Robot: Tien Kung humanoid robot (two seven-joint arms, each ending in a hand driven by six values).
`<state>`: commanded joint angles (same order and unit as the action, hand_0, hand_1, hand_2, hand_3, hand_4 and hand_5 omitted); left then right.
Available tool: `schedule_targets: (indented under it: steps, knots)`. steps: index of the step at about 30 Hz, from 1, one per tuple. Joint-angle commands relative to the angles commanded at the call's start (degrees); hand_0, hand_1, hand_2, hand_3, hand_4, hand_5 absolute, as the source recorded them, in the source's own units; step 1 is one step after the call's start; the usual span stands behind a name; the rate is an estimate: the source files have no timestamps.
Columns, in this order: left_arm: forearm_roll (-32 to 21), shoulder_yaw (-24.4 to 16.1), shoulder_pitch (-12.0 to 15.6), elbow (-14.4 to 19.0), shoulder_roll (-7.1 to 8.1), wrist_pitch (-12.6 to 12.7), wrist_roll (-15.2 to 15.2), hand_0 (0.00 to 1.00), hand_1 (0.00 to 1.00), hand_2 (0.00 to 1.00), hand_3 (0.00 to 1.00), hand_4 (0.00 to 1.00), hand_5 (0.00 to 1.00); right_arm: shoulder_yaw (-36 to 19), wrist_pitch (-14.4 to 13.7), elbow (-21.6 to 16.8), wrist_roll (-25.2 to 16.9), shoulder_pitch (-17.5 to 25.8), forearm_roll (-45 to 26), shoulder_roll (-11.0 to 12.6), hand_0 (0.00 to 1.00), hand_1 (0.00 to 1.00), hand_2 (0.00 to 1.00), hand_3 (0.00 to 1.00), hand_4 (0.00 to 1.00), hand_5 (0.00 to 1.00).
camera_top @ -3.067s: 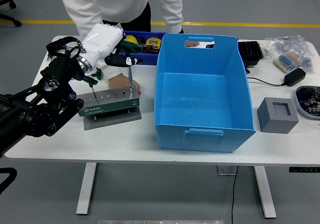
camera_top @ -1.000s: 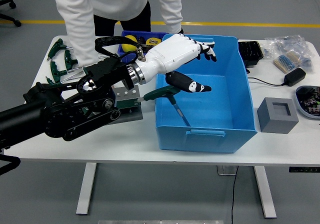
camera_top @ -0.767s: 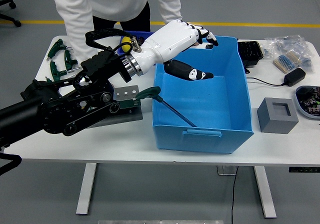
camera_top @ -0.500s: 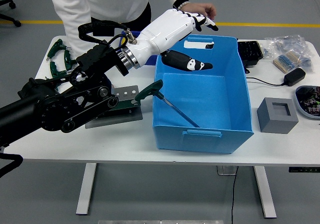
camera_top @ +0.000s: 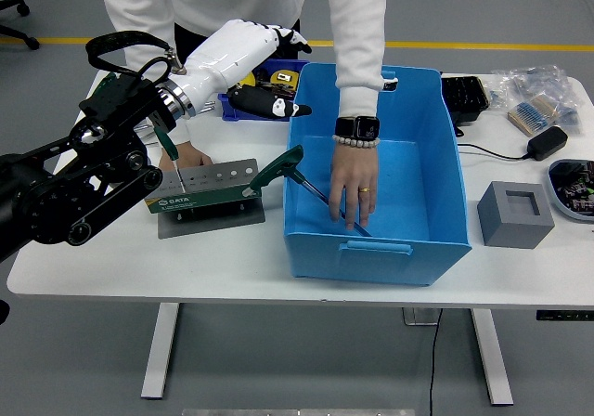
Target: Lift tool from toolbox,place it in box,lift tool from toolbox,place it in box
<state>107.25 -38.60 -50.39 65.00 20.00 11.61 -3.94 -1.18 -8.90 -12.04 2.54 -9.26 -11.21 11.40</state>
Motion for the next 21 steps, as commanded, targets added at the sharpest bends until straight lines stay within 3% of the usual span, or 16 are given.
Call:
schedule_targets:
  steps: [6, 8, 11, 13, 14, 19, 20, 21]
  knots:
    - [1.87, -2.51, 1.90, -1.61, 3.11, -1.70, 0.66, 0.533, 0.665, 0.739, 0.711, 0.950, 0.623, 0.13, -0.01, 0.06, 0.01, 0.13, -0.09, -0.11, 0.741, 0.737, 0.776, 0.607, 0.854, 0.743]
    - [2.06, -2.67, 2.30, -1.94, 4.00, -2.68, 0.60, 0.556, 0.681, 0.733, 0.656, 0.928, 0.648, 0.22, 0.00, 0.08, 0.02, 0.15, -0.17, -0.12, 0.741, 0.737, 0.776, 0.607, 0.854, 0.744]
    - [1.97, -2.28, 2.63, -2.20, 4.99, -4.67, 0.36, 0.556, 0.681, 0.733, 0.656, 0.928, 0.648, 0.23, 0.01, 0.11, 0.04, 0.17, -0.25, -0.12, 0.741, 0.737, 0.776, 0.607, 0.854, 0.744]
    - [1.47, -1.57, 2.72, -2.25, 5.54, -6.58, -0.11, 0.556, 0.681, 0.733, 0.656, 0.928, 0.648, 0.28, 0.01, 0.13, 0.05, 0.18, -0.31, -0.14, 0.741, 0.737, 0.776, 0.607, 0.854, 0.744]
    - [1.35, -1.24, 2.72, -2.21, 5.71, -7.41, -0.15, 0.584, 0.689, 0.728, 0.599, 0.876, 0.754, 0.29, 0.01, 0.13, 0.07, 0.18, -0.29, -0.14, 0.740, 0.736, 0.776, 0.604, 0.853, 0.745]
    - [0.66, 0.44, 2.59, -1.69, 6.63, -13.50, -0.93, 0.584, 0.689, 0.728, 0.599, 0.876, 0.754, 0.37, 0.01, 0.13, 0.11, 0.20, -0.27, -0.17, 0.740, 0.736, 0.776, 0.604, 0.853, 0.745]
    - [0.67, 0.88, 2.52, -1.41, 6.91, -14.56, -1.10, 0.656, 0.704, 0.722, 0.556, 0.888, 0.851, 0.35, 0.01, 0.13, 0.12, 0.19, -0.28, -0.16, 0.740, 0.736, 0.776, 0.607, 0.852, 0.744]
    - [1.04, 1.37, 2.41, -1.13, 7.17, -15.40, -1.17, 0.656, 0.704, 0.722, 0.556, 0.888, 0.851, 0.30, 0.01, 0.14, 0.11, 0.20, -0.28, -0.16, 0.740, 0.736, 0.776, 0.607, 0.852, 0.744]
